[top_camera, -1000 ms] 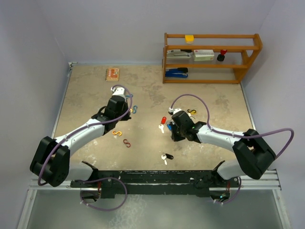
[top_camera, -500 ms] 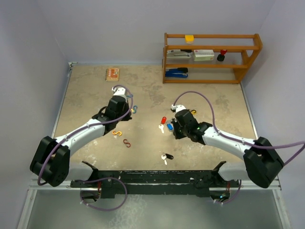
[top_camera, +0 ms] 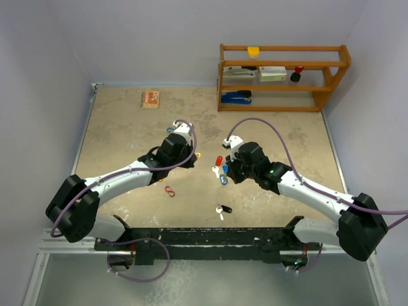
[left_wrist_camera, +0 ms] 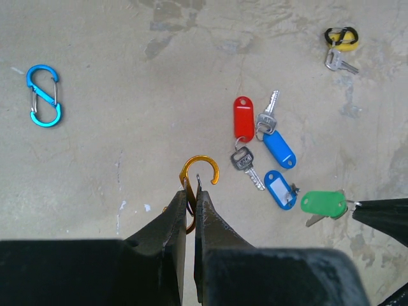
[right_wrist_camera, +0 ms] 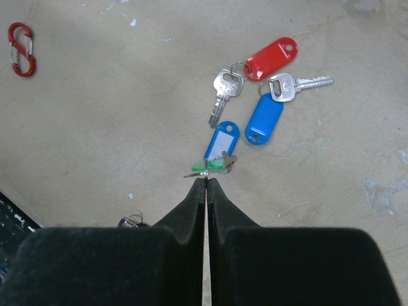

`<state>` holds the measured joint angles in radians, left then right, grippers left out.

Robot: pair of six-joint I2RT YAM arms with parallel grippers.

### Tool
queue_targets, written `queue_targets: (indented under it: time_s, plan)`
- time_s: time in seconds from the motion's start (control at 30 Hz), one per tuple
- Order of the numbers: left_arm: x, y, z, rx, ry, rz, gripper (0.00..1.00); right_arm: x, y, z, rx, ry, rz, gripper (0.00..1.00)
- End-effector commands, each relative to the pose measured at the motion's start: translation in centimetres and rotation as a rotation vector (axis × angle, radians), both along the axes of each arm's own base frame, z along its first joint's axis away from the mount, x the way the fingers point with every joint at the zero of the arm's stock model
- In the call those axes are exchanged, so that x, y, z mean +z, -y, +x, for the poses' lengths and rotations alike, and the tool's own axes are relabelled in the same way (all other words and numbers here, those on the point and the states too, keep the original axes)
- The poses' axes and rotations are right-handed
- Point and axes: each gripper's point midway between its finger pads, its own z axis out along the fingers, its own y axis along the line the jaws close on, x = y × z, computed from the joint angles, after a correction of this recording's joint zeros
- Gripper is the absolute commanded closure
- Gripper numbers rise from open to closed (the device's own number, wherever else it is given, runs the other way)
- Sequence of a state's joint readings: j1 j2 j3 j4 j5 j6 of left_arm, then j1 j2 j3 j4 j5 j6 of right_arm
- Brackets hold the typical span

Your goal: Put the keys on the keyring

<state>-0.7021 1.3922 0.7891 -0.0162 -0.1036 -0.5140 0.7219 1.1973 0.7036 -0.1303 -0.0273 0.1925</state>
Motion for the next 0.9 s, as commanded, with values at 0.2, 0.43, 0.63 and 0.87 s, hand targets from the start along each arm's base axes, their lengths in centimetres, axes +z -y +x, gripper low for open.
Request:
queue_targets:
  time_s: [0.2, 0.43, 0.63, 0.87]
  plan:
    - [3.5, 3.8, -0.2, -0.107, 0.078, -0.125, 1.0, 3.4, -2.6, 0.6, 0.131, 0.076, 0.068, 1.0]
    - [3.8, 6.3, -1.6, -0.197, 0.074, -0.129, 1.0, 4.4, -3.7, 1.3, 0.149, 0.104, 0.099, 1.0]
    - [3.9, 7.8, -2.1, -0.229, 0.068, -0.135, 1.0, 4.5, -4.0, 1.8, 0.154, 0.115, 0.101, 1.0]
    - [3.8, 9.0, -2.5, -0.258, 0.058, -0.139, 1.0, 4.4, -4.0, 1.9, 0.154, 0.122, 0.094, 1.0]
